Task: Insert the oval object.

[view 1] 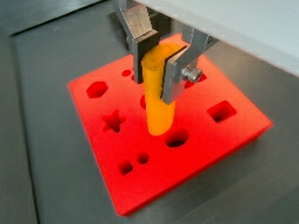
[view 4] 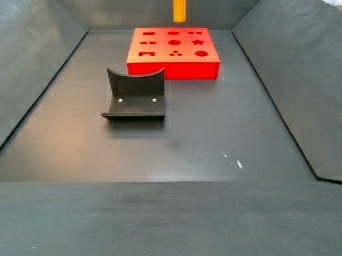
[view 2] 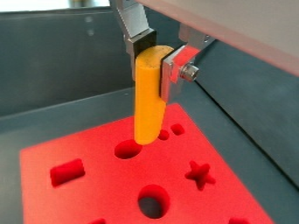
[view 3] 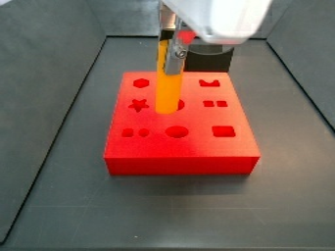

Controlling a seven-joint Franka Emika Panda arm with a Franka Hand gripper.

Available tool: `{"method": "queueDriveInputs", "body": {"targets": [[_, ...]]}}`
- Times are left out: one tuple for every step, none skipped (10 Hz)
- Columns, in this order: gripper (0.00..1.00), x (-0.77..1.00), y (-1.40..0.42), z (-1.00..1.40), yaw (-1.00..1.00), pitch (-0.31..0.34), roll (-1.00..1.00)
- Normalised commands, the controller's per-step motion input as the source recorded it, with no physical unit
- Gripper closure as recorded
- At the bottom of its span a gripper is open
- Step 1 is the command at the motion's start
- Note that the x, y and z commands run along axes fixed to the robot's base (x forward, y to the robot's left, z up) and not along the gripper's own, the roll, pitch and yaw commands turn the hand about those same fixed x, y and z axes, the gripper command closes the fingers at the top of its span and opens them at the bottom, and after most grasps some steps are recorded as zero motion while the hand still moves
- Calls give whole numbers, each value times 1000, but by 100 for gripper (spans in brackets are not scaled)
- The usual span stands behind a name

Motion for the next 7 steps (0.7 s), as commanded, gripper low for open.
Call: {"method": "queueDriveInputs", "body": {"targets": [[100, 51, 46, 26, -951, -244, 0], [100, 109, 66, 157, -849, -286, -26], [100, -3, 43, 206, -589, -331, -71], [100, -151, 126, 6, 0, -94, -70], [100, 260, 0, -23, -6, -187, -129], [100, 306, 0, -266, -303, -413, -170], [100, 391, 0, -171, -329, -466, -184]]}}
